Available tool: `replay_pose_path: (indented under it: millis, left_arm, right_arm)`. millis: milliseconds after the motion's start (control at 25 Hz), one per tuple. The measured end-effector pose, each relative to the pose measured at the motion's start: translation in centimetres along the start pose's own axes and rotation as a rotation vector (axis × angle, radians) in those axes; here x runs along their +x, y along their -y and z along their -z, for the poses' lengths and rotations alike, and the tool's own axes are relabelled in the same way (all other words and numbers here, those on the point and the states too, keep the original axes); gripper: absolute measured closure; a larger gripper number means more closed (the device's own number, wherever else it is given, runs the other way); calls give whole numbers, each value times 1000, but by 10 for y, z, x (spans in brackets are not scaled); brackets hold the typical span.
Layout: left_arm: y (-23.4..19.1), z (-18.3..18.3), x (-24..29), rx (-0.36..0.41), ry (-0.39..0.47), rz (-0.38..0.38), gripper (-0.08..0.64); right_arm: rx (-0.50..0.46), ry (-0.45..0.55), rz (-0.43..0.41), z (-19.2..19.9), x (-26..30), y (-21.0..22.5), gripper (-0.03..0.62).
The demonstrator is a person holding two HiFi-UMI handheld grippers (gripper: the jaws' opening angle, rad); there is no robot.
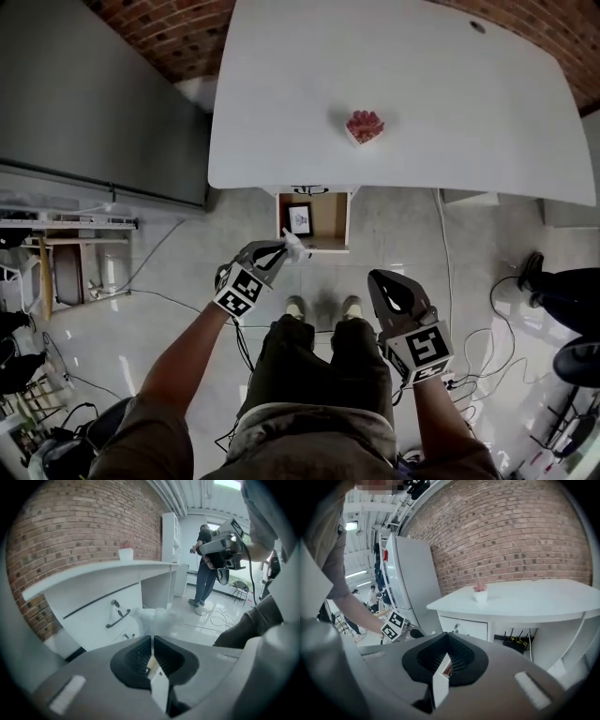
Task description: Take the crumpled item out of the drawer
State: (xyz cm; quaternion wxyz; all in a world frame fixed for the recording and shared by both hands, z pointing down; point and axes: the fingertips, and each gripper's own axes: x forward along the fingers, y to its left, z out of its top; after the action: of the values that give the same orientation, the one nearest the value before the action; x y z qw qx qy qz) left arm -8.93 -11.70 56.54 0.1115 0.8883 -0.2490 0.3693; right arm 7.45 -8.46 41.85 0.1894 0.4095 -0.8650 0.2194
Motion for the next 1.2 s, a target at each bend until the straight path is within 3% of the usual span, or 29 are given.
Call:
replay_pose_path:
  millis: [240,520,840,1200]
  left_arm:
    - [6,-72,-84,-109,115,-84,541]
    - [1,-151,-179,-175,265,-203,541]
    - [-7,-230,-281,-176,437,-372,540]
    - [1,-306,-372,-137,587,-470,540]
  right_arm:
    - [53,73,13,-81,-42,-22,565]
    - [0,80,20,-163,-87,-50,565]
    - [-91,279,34,-252,-139,-80,565]
    - [-214,381,32,-311,-190,-116,565]
